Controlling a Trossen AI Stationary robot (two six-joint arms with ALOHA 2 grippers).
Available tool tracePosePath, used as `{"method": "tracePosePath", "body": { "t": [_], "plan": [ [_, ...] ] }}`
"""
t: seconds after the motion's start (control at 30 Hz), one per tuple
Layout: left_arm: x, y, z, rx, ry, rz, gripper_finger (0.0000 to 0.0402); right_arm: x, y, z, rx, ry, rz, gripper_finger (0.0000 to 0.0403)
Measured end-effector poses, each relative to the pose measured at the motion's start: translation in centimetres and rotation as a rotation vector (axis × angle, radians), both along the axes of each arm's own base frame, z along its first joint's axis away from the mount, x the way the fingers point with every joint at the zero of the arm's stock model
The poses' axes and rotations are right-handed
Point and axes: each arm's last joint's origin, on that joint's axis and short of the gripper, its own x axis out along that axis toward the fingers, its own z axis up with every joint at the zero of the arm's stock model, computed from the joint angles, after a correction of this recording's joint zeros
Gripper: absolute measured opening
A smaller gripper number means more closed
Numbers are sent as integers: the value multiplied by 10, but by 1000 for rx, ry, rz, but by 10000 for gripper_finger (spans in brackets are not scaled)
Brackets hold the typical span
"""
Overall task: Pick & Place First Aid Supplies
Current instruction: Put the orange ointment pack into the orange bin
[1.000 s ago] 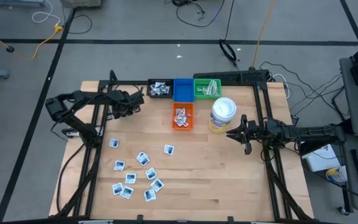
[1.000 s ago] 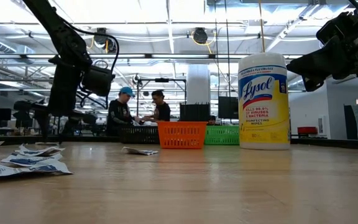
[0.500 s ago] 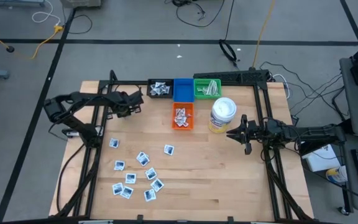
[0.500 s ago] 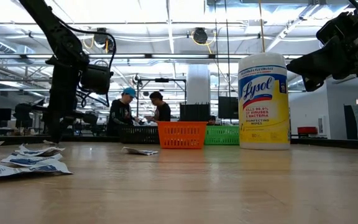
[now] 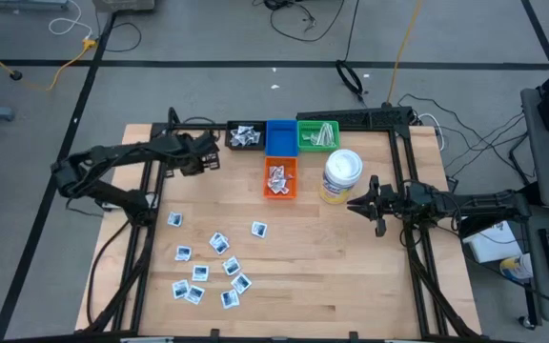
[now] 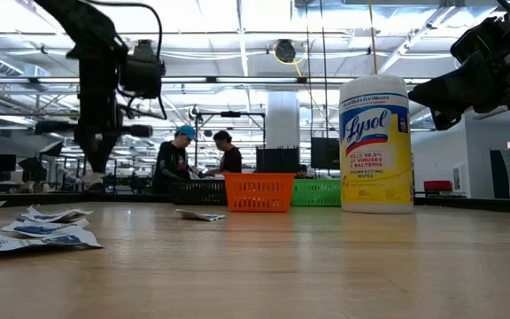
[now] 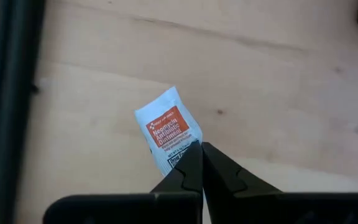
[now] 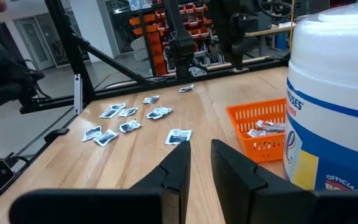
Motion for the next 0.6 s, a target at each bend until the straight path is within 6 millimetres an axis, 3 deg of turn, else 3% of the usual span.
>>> {"method": "tracePosePath", "body": {
  "t": [0.4,0.6],
  "plan": [
    [10,-1,58,-43,1,-115,1,0,0,0,0,0,0,59],
    [18,-4,74,-37,-33,-142,0,0,0,0,0,0,0,59]
  ]
}}
